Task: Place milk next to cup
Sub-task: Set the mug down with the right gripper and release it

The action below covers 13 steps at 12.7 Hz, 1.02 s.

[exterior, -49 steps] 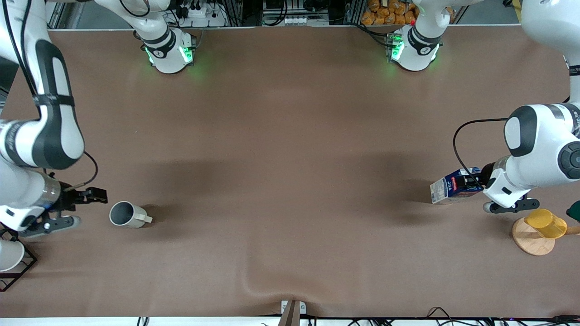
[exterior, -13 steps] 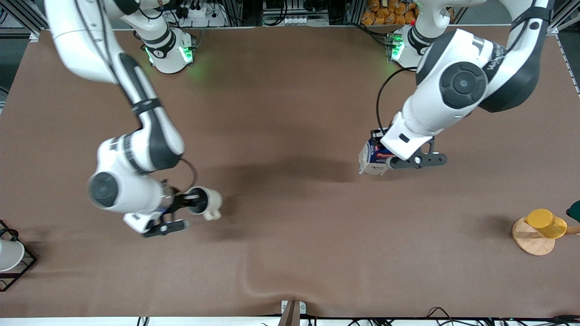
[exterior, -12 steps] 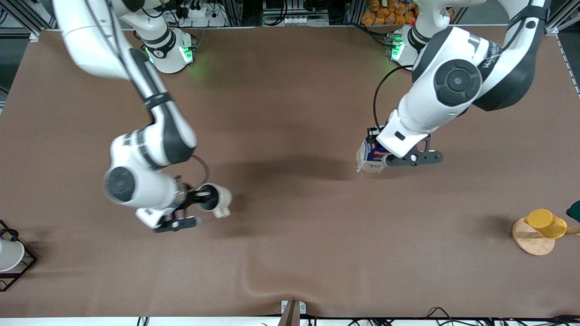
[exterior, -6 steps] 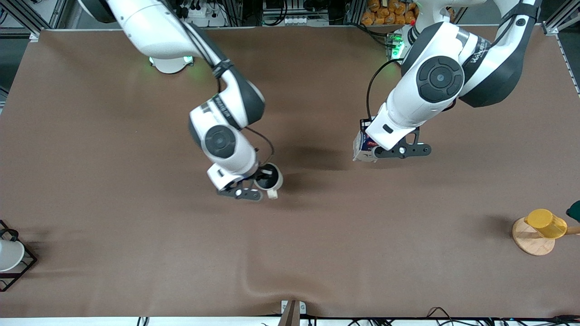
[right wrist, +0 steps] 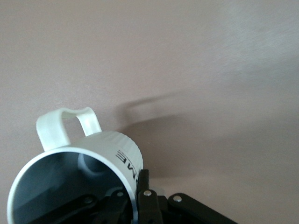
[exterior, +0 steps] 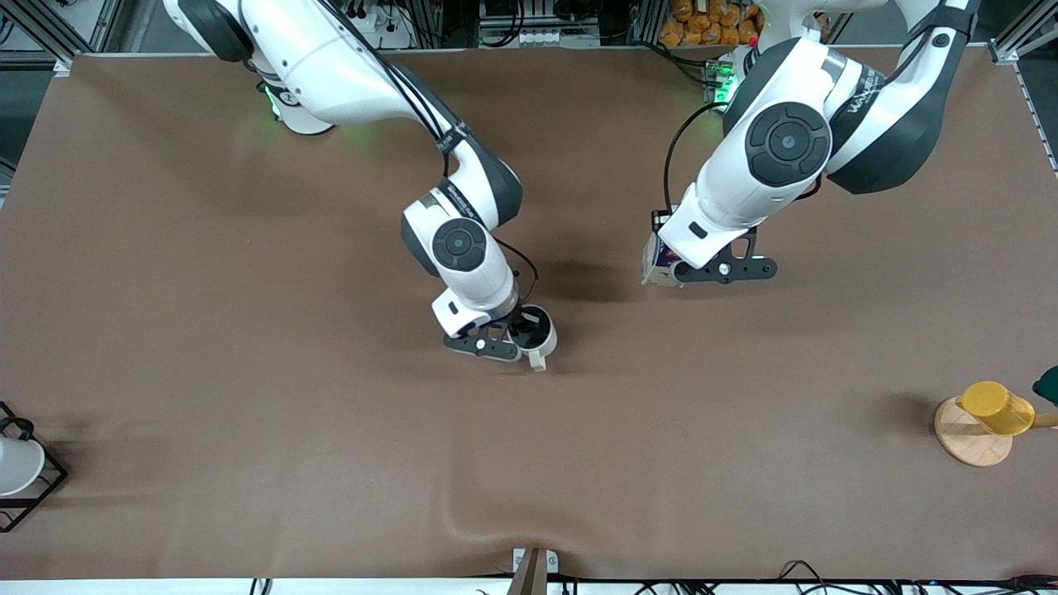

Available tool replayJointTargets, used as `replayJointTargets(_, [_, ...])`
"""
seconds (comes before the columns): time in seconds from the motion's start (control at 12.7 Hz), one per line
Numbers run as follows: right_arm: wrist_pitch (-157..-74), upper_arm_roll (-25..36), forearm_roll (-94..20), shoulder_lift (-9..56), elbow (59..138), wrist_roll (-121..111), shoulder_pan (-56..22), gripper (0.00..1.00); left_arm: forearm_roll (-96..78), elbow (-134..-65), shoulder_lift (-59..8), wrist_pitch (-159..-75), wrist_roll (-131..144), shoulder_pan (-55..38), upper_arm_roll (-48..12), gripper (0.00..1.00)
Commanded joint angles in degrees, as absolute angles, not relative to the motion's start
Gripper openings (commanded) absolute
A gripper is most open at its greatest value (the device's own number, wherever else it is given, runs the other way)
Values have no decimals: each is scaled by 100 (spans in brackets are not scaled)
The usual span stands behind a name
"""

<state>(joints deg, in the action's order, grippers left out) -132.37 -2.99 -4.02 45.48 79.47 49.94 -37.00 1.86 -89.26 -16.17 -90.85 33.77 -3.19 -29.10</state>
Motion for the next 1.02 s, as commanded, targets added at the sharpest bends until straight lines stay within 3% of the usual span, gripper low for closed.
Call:
replayJointTargets(0.0, [-13324,-229,-299,4789,7586,5579,-3998,0,246,-8930,-1643,-9061,3594,-421,-2962,43])
replayJointTargets(0.32, [-13281,-211,-193,4852,7550,5651,-4052,0,202,-8903,-1731,-9237,4033,-579,-2962,43])
replayJointTargets(0.39, [-13263,-211,-185,4843,7550,5643,-4052,25,202,-8886,-1775,-9290,4199,-589,-2971,43])
replayJointTargets(0.47, [-13263,-211,-185,4834,7550,5643,-4043,86,202,-8886,-1810,-9342,4314,-632,-2971,43])
replayJointTargets(0.55, [-13263,-211,-185,4817,7559,5651,-4052,100,193,-8886,-1845,-9395,4350,-650,-2971,43])
replayJointTargets(0.95, [-12949,-220,-263,4501,7559,5625,-3911,100,-52,-8833,-1959,-9527,4438,-668,-2962,43])
